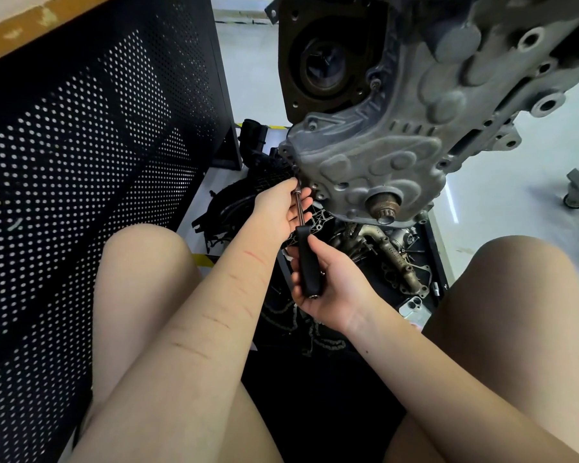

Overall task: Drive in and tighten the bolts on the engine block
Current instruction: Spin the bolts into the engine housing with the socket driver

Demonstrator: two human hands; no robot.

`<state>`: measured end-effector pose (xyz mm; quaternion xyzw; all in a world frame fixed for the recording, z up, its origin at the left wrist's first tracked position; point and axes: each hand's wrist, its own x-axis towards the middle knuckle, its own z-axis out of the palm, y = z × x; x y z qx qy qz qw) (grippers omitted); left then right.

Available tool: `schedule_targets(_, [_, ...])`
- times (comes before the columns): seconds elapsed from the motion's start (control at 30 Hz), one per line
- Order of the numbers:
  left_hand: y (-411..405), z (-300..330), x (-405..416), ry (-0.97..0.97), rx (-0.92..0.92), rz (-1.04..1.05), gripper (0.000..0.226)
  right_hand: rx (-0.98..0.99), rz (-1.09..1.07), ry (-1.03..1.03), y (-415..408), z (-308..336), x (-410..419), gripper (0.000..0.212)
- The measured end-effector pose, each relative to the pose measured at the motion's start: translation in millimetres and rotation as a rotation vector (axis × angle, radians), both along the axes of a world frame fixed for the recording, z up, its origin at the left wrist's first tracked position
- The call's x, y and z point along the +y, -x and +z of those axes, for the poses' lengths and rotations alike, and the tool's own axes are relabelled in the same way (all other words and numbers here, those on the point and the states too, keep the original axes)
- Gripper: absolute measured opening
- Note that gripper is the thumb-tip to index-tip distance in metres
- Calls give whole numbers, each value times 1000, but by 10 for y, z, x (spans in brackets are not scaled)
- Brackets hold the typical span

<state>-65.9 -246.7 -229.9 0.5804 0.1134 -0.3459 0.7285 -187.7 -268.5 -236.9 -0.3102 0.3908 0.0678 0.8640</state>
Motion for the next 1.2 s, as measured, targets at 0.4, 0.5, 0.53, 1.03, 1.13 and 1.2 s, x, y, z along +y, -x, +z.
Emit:
schedule_targets(0.4, [-50, -27, 0, -35, -62, 29, 19, 25, 16, 6, 12, -1, -8, 28])
schedule_targets(0.5, [-73, -17, -18, -39, -59, 17, 21, 12, 9, 18, -3, -1, -35, 29])
schedule_targets(0.53, [-82, -12, -22, -38, -58, 15, 21, 8, 10, 21, -5, -2, -43, 29])
schedule_targets(1.03, [-72, 12, -33, -49, -105, -36, 22, -11, -14, -20, -21, 25, -51, 29])
schedule_targets(1.13, [-67, 10, -32, -73, -139, -48, 19, -8, -15, -19, -22, 21, -57, 30])
schedule_targets(1.2, [-60, 9, -27, -77, -150, -51, 17, -8, -15, -20, -20, 17, -56, 30])
